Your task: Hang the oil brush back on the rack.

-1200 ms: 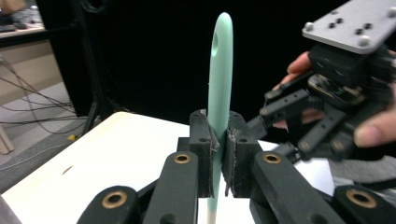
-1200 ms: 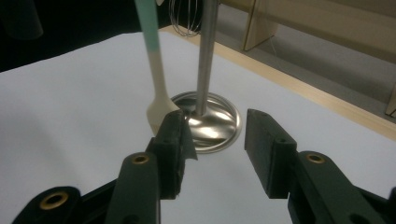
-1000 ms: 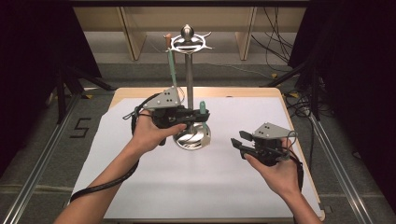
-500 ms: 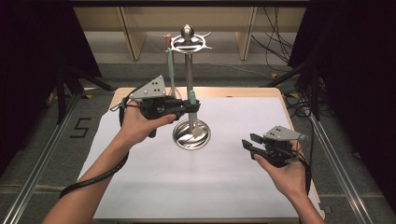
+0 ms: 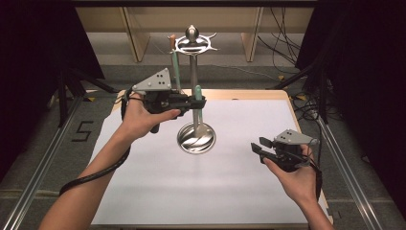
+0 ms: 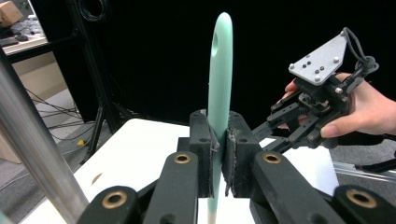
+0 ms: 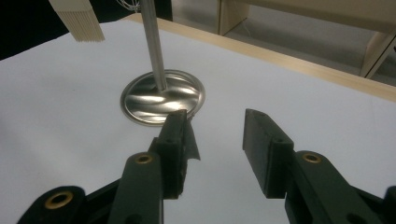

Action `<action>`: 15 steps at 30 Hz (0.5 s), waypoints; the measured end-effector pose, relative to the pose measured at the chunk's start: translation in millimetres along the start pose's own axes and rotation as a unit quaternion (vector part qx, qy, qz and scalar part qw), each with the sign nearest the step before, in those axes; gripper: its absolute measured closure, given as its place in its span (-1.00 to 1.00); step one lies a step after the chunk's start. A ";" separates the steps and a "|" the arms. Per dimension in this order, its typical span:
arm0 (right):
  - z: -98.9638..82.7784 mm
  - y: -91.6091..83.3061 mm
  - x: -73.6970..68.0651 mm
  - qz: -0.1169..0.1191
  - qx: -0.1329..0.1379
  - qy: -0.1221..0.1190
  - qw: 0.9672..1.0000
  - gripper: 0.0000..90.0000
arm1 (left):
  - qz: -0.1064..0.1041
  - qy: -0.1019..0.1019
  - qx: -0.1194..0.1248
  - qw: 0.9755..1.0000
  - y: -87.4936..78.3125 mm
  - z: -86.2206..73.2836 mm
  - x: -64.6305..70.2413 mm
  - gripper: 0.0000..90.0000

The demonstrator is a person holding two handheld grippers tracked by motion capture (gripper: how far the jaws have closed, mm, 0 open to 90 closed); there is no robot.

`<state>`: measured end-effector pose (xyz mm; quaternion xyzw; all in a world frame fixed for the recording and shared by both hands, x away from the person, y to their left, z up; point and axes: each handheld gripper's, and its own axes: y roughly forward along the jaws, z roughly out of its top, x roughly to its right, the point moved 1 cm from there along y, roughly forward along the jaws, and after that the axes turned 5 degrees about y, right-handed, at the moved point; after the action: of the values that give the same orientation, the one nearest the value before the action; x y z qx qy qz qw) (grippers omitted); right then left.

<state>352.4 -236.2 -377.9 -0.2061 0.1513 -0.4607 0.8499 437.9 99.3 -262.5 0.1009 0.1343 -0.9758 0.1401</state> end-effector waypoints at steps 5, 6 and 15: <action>-3.5 -0.6 -2.8 0.007 -0.008 0.021 1.000 0.35 | -0.007 -0.009 0.001 1.000 -0.5 7.3 -4.8 0.84; -4.3 -0.8 -1.8 0.006 -0.008 0.019 1.000 0.35 | -0.008 -0.002 0.002 1.000 -0.2 8.4 -6.7 0.84; -3.2 -1.3 -1.2 0.006 0.013 0.020 1.000 0.35 | -0.016 -0.029 -0.005 0.999 -1.9 17.4 -14.3 0.84</action>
<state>349.5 -236.5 -380.0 -0.1853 0.1636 -0.4613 0.8521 448.0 99.6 -242.4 0.0694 0.1363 -0.9799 0.1283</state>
